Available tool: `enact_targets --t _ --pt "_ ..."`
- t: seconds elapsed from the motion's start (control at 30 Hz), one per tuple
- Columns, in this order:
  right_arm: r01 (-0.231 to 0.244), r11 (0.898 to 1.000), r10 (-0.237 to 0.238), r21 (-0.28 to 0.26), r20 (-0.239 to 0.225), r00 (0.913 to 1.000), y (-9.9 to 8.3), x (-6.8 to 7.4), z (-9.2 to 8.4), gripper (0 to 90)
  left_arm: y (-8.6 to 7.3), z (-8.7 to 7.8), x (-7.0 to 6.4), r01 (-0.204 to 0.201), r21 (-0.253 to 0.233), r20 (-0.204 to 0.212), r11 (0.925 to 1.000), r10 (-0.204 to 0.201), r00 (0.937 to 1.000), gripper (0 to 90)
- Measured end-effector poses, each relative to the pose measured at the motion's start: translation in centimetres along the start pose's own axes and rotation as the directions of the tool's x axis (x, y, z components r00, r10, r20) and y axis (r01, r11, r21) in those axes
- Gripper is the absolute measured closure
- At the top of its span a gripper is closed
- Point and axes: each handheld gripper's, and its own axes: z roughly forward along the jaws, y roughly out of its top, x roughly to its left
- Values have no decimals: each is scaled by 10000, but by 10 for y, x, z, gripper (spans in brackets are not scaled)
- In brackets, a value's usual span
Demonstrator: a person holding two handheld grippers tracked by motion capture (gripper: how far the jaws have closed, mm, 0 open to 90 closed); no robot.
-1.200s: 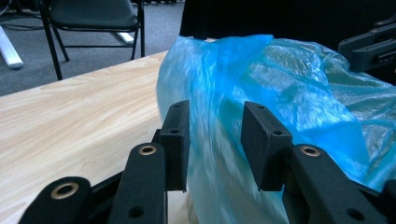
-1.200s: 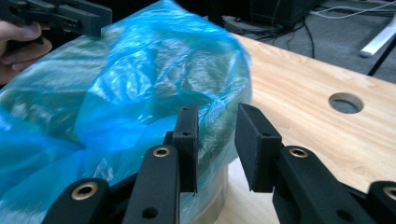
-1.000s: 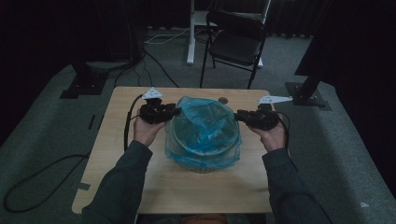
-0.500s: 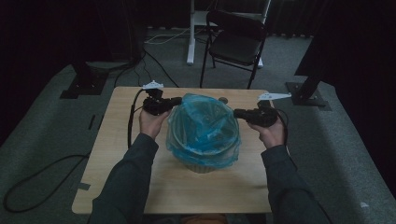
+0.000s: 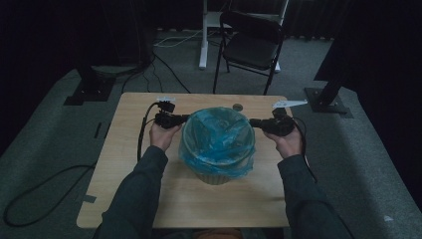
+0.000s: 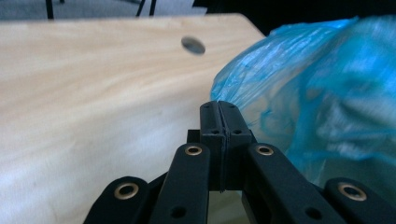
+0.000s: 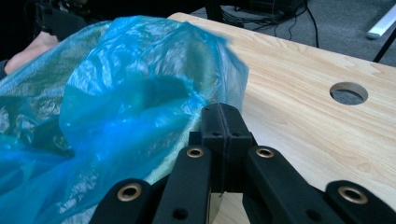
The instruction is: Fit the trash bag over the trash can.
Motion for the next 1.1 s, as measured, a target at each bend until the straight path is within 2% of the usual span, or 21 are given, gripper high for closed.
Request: enact_targets --t 0.23,0.37,0.47,0.5,0.57,0.6,0.67,0.8,0.9,1.1 --pt "65 9998 -67 188 105 9999 -4 0 -2 900 -18 -2 9 251 421 -120 9988 -246 9996 895" --pt "114 9997 -117 222 146 9998 -5 2 -4 900 -26 -10 9 336 330 -40 9989 -335 9994 878" --pt "191 9996 -194 226 116 9997 -8 4 -7 900 -28 -19 5 202 126 -5 9997 -202 9998 815" --pt "198 9995 -200 226 84 9998 -8 5 -8 900 -28 -29 0 84 -133 11 9999 -84 10000 799" --pt "249 9994 -250 238 46 9997 -9 6 -9 900 -28 -38 -7 -189 -296 -41 9994 188 9998 775" --pt "294 9992 -295 258 17 9996 -10 7 -10 900 -28 -38 -7 -189 -296 -41 9994 188 9998 761" --pt "351 9990 -352 292 32 9994 -11 8 -10 893 -26 -52 -17 -472 -633 -157 9969 463 9988 735" --pt "333 9993 -335 170 129 9994 -13 9 -16 806 -25 -63 -24 -690 -917 -253 9934 670 9974 688" --pt "293 9996 -292 -39 235 9993 -15 10 -21 730 -22 -75 -33 -965 -1203 -404 9880 922 9949 643" --pt "344 9994 -342 -77 282 9990 -22 13 -29 659 -14 -89 -42 -1272 -1736 -478 9766 1207 9915 612"
